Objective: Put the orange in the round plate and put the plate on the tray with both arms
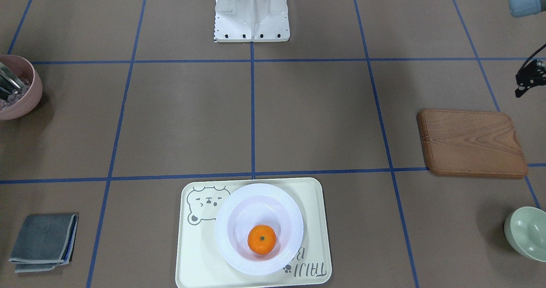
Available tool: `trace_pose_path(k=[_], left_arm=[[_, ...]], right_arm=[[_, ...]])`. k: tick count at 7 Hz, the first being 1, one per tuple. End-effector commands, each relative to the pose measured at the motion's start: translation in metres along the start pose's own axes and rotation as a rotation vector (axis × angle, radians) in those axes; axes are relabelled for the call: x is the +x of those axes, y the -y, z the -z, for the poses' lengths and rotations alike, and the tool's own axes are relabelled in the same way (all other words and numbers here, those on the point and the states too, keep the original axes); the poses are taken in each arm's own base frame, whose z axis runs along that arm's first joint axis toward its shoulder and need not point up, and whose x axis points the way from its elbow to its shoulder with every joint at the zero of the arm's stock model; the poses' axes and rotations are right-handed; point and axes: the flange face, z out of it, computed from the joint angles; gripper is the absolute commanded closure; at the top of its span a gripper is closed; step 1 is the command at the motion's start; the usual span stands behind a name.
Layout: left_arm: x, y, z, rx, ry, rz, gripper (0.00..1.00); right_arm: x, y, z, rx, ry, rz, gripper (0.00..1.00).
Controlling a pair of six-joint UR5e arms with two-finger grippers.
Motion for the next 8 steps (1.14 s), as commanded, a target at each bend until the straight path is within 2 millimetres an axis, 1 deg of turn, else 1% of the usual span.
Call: trace_pose_path(k=[1,2,3,4,5,6,7,8], left_arm=[[-0.026,-0.007,0.003,-0.045,0.005,0.043,0.02],[-0.043,-0.013,0.004,-0.067,-0.041,0.099,0.02],[-0.051,-0.017,0.008,-0.053,-0.123,0.119,0.02],[-0.059,-0.025,-0.001,-0.061,-0.136,0.118,0.02],[-0.064,-0.026,-0.007,-0.072,-0.137,0.122,0.02],[-0.073,-0.026,-0.018,-0.054,-0.136,0.075,0.02],[-0.078,-0.031,-0.026,-0.051,-0.137,0.050,0.02],[-0.075,-0.029,-0.021,-0.040,-0.141,0.046,0.02]], right_arm=[[0.051,-0.004,0.027,-0.084,-0.079,0.060,0.00],[0.061,-0.001,0.030,-0.115,-0.145,0.063,0.00],[0.056,0.012,0.030,-0.145,-0.176,0.041,0.00],[0.055,0.020,0.033,-0.189,-0.183,0.053,0.00],[0.060,0.029,0.047,-0.231,-0.179,0.077,0.00],[0.065,0.035,0.062,-0.272,-0.178,0.085,0.00],[0.065,0.043,0.073,-0.272,-0.202,0.098,0.00],[0.066,0.040,0.074,-0.273,-0.206,0.098,0.00]])
